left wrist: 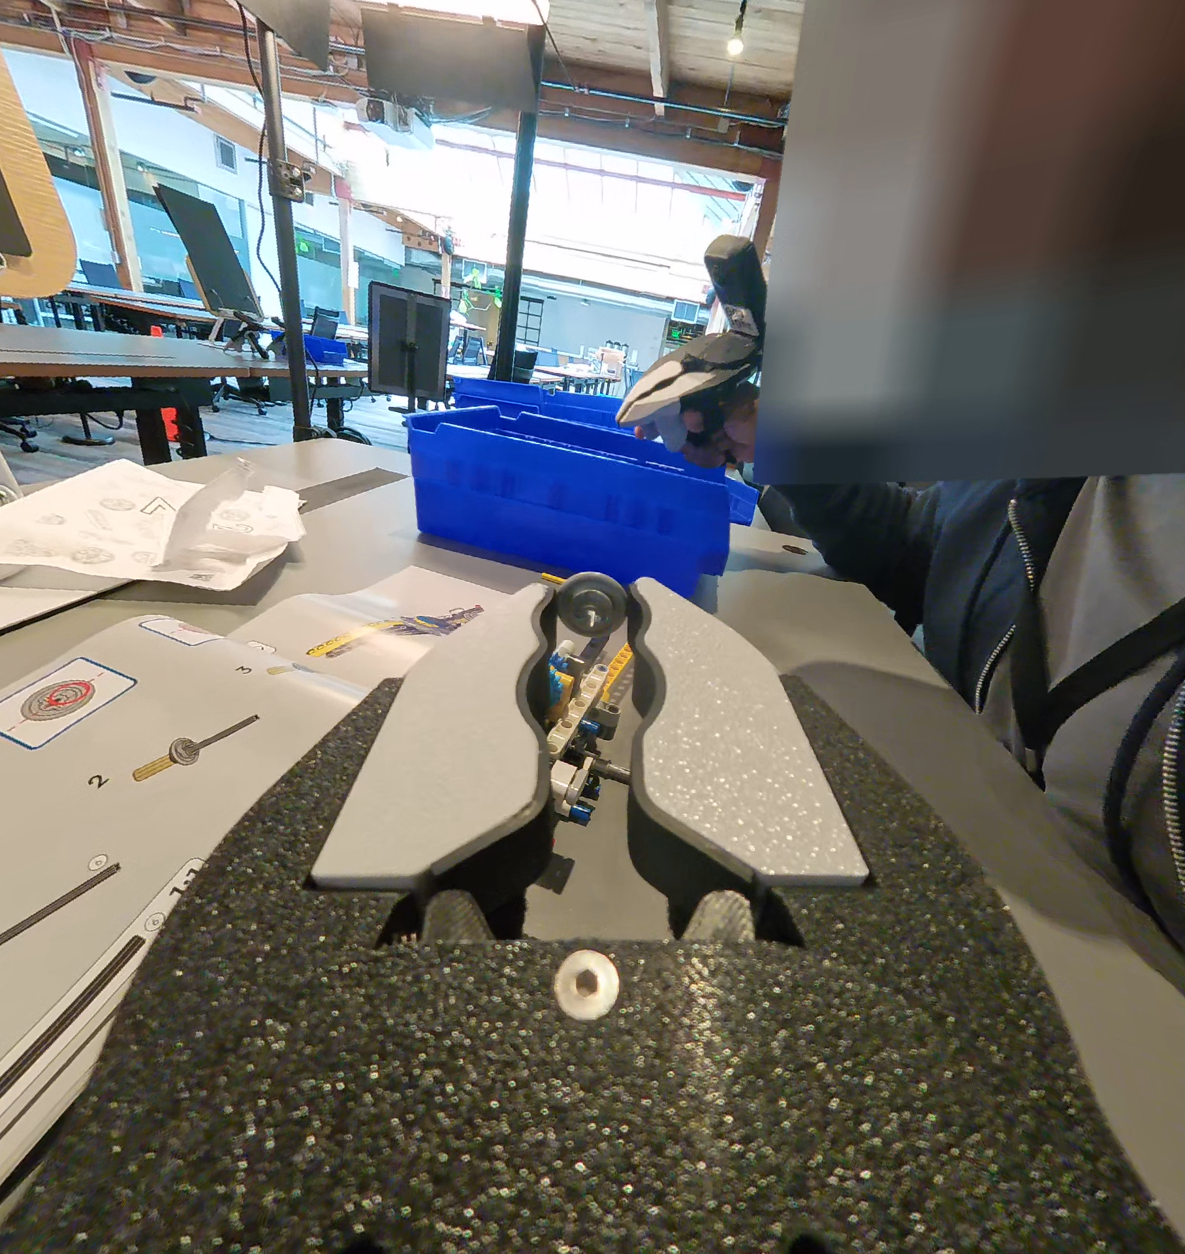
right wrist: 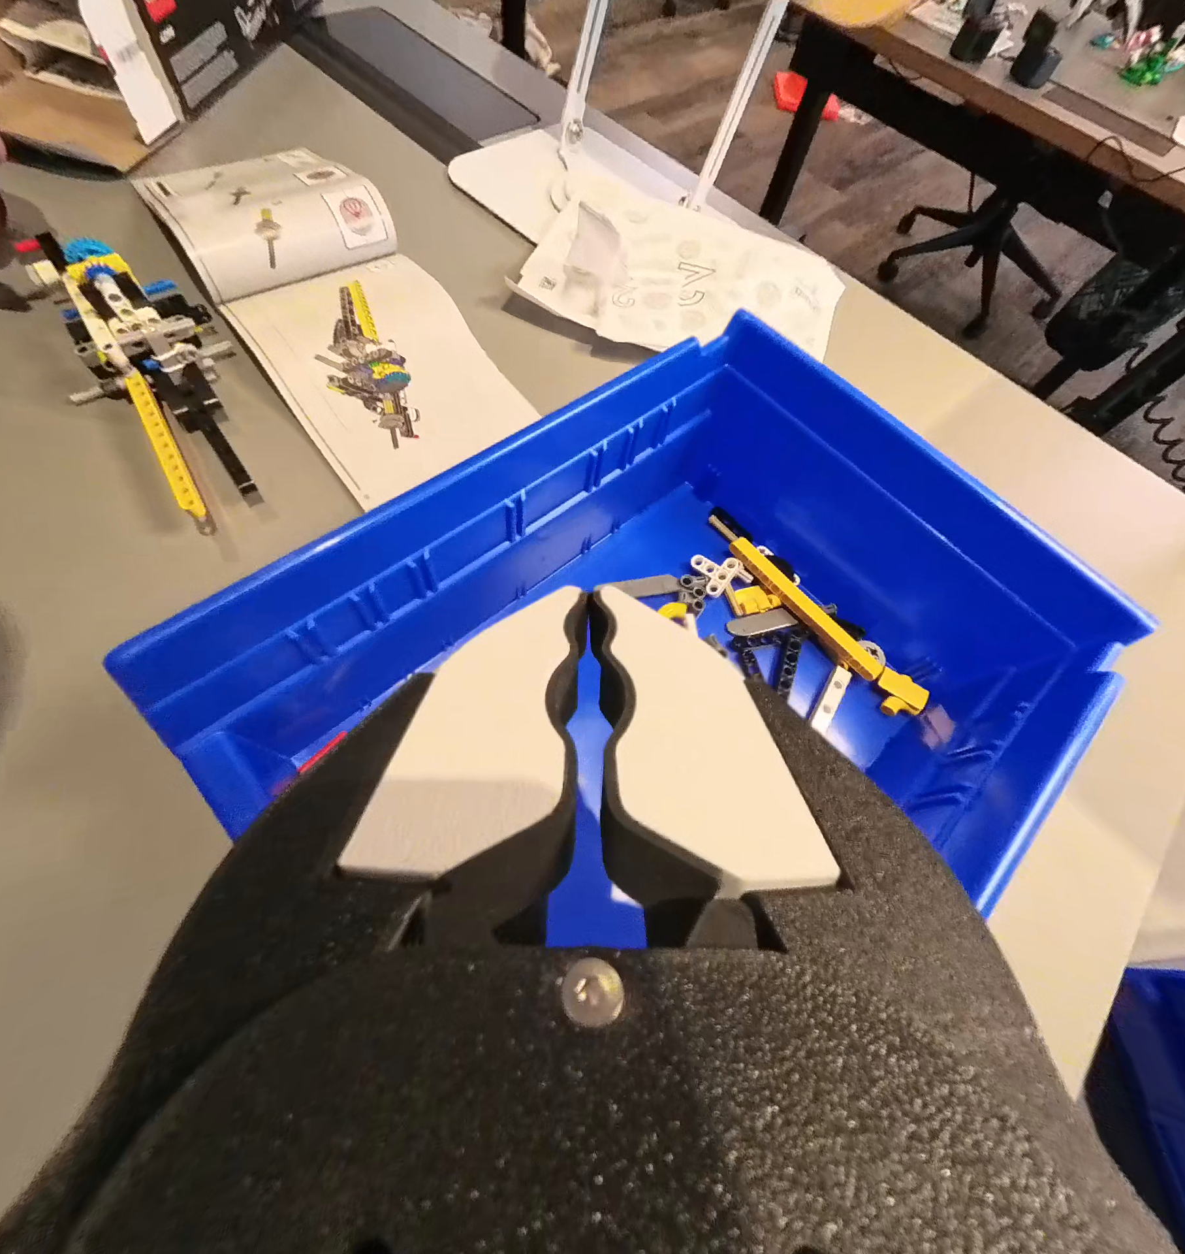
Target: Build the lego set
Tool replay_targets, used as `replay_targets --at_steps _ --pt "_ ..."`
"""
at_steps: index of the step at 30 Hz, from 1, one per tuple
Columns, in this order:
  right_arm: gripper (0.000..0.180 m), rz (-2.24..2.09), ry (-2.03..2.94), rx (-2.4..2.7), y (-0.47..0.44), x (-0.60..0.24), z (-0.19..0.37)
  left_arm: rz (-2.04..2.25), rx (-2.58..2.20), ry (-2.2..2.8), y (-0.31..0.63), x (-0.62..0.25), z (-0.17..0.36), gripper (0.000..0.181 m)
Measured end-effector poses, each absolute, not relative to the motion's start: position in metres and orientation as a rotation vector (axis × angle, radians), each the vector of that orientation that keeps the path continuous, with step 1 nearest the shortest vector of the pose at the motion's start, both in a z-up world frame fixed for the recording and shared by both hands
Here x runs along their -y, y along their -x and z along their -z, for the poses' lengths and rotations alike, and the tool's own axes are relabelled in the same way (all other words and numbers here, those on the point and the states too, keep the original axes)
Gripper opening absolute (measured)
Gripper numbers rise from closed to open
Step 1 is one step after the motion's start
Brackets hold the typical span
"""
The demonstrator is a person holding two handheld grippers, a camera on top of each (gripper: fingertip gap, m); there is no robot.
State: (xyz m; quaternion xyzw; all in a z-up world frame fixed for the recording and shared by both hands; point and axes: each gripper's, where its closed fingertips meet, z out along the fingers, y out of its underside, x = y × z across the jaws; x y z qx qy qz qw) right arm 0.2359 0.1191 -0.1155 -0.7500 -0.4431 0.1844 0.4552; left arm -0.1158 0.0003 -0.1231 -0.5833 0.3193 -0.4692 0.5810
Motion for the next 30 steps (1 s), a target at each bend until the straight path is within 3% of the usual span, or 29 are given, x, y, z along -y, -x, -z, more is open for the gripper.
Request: replay_targets --at_steps 10,30 --pt "0.005 -0.426 2.000 1.464 -0.240 -0.097 0.156 1.101 -0.747 1.368 0.115 -0.001 0.124 0.019" --pt "0.012 -0.298 1.941 1.384 -0.245 -0.124 0.116 1.095 -0.786 1.367 0.112 0.004 0.125 0.020"
